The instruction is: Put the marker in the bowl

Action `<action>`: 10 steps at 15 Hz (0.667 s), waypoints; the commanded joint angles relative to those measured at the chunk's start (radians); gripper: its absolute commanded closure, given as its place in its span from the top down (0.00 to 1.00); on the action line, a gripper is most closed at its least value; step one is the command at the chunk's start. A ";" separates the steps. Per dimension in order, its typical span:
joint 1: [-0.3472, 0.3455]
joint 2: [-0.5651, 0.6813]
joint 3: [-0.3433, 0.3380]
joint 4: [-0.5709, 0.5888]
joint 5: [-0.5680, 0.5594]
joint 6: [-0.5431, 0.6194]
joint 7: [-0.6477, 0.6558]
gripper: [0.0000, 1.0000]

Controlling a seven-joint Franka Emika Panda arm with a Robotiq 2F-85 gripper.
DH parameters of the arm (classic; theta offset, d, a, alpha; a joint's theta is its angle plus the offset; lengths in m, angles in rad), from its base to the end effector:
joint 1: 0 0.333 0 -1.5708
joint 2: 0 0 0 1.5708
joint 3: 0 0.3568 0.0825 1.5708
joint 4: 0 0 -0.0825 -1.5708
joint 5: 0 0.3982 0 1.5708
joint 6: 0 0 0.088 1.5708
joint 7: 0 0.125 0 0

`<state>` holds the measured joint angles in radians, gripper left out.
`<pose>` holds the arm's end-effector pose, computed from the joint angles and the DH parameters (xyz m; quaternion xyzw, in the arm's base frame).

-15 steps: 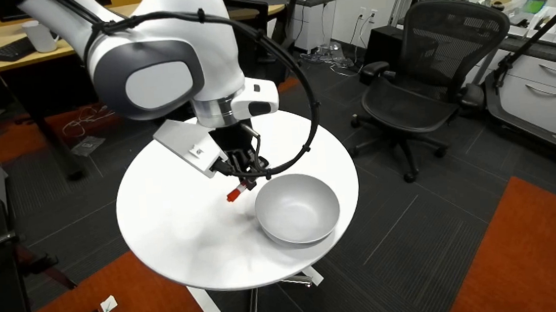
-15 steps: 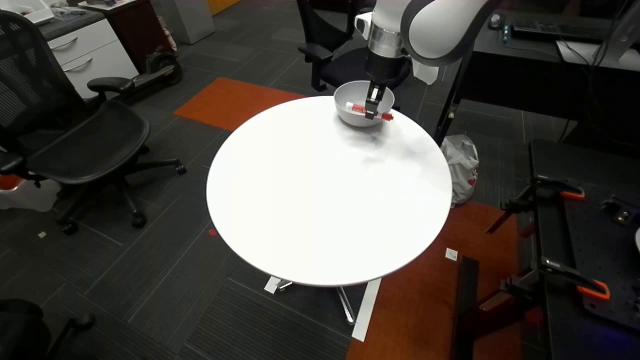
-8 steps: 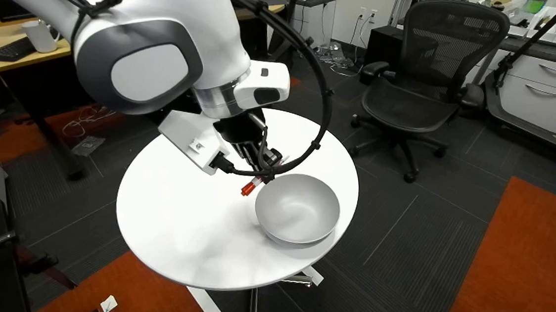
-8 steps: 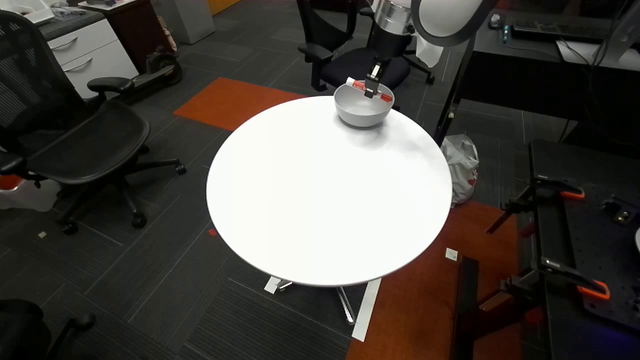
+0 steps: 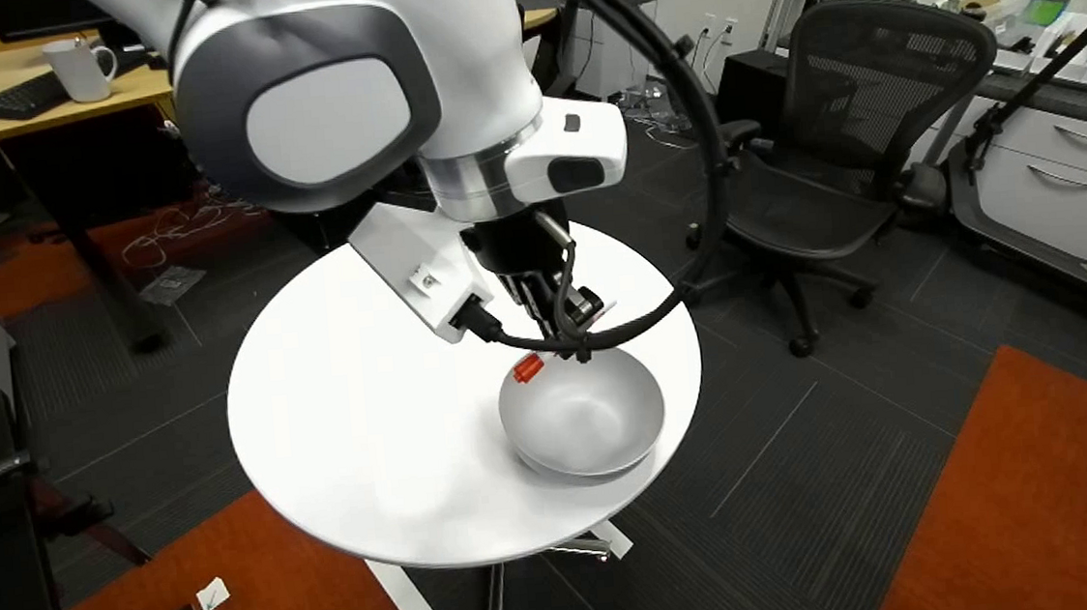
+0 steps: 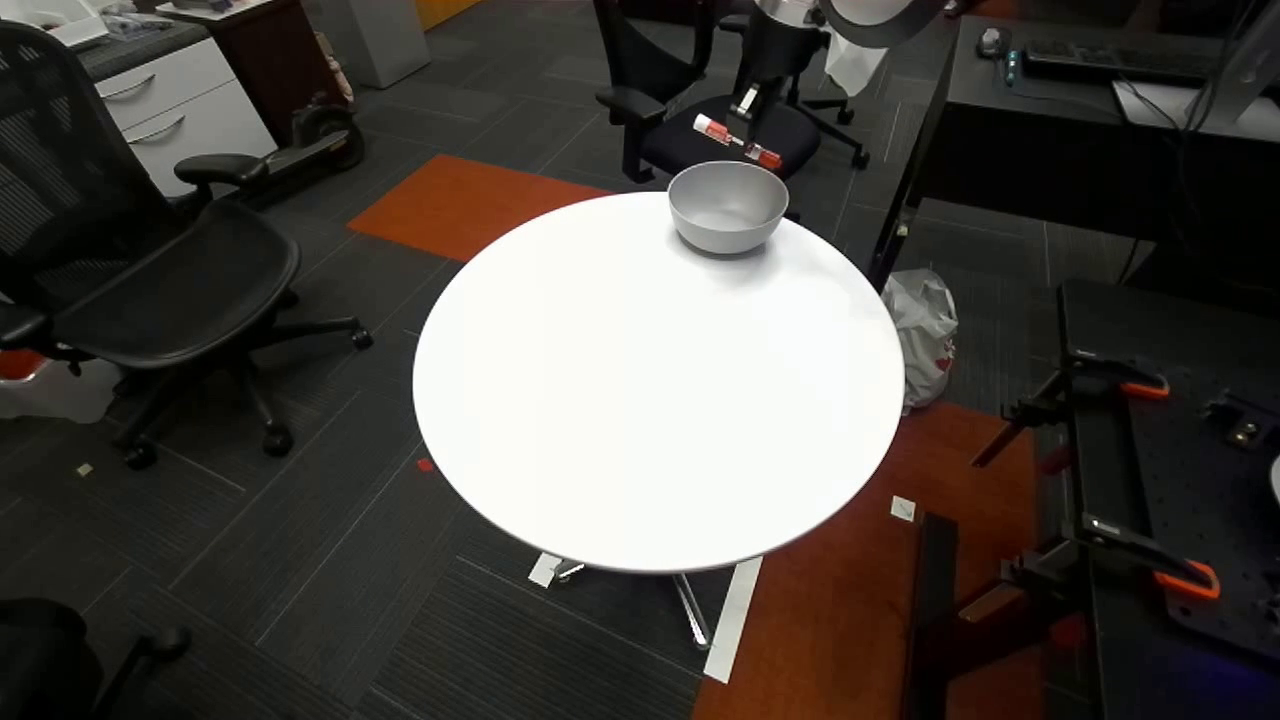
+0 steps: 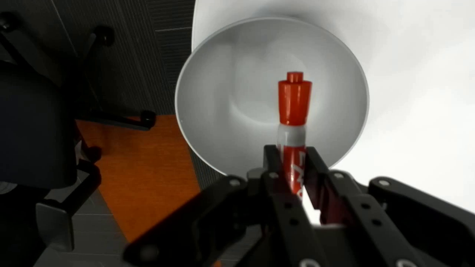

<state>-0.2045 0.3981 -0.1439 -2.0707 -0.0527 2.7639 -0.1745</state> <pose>0.6109 -0.2155 0.2782 0.9867 -0.0535 0.1330 0.0769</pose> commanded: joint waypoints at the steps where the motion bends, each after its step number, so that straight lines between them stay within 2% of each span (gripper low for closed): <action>1: -0.033 0.055 0.028 0.100 0.037 -0.100 -0.018 0.05; 5: -0.047 0.124 0.037 0.190 0.057 -0.192 -0.020 0.05; 10: -0.064 0.210 0.042 0.279 0.068 -0.239 -0.012 0.05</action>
<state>-0.2452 0.5579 -0.1193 -1.8672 -0.0073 2.5778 -0.1748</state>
